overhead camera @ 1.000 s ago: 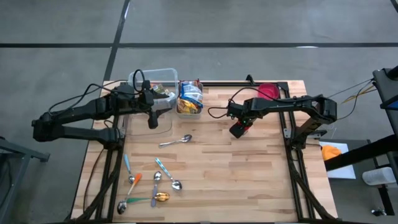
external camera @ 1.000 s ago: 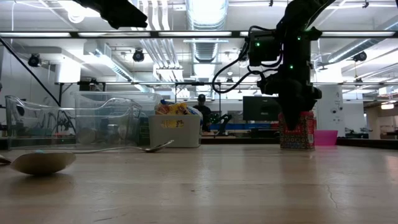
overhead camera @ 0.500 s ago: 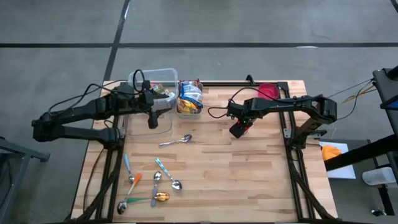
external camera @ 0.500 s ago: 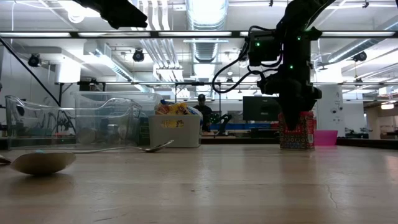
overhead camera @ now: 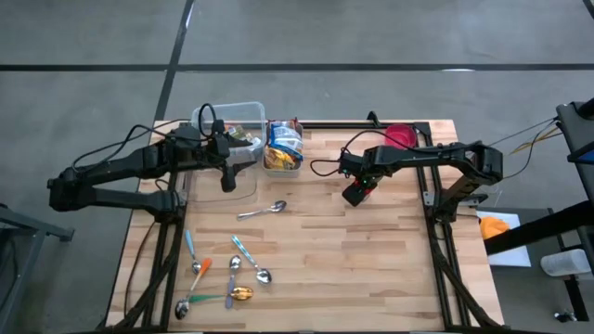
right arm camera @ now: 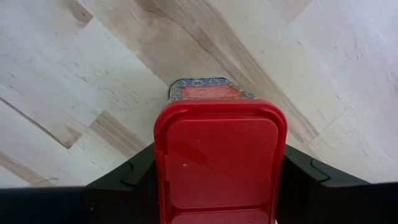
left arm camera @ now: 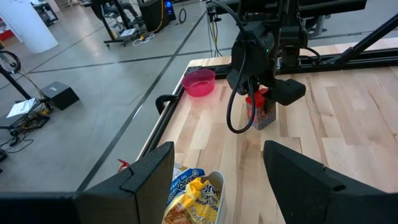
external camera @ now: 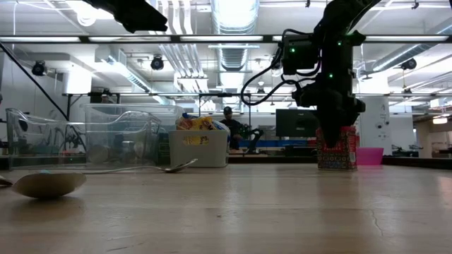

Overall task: Pick & Place Food Item
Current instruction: Put the red seasoning can into the white bin

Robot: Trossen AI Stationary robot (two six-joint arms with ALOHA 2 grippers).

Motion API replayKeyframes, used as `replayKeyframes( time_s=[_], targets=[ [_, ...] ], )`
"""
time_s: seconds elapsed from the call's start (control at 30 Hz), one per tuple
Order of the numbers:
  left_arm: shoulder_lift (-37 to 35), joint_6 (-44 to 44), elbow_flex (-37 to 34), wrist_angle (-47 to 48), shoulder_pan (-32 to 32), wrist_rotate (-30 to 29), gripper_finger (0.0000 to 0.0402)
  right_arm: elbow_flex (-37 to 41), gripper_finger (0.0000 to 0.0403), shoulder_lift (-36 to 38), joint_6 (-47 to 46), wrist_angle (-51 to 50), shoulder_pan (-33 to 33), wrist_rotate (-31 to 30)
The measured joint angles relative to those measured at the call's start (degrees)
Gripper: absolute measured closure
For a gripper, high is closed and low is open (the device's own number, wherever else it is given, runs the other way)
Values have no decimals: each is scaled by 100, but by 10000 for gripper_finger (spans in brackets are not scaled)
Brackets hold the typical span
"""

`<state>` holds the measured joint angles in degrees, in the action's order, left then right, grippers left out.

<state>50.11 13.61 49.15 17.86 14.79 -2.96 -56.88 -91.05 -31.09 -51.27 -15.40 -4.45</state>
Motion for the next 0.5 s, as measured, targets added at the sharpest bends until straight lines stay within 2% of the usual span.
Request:
replayKeyframes(
  time_s=[0.37,0.5],
  targets=[
    [0,0,1,-2,1,0,153,0,185,0,-135,39,-4,0],
    [0,0,2,0,2,0,153,0,193,0,-131,49,-4,-2]
  ],
)
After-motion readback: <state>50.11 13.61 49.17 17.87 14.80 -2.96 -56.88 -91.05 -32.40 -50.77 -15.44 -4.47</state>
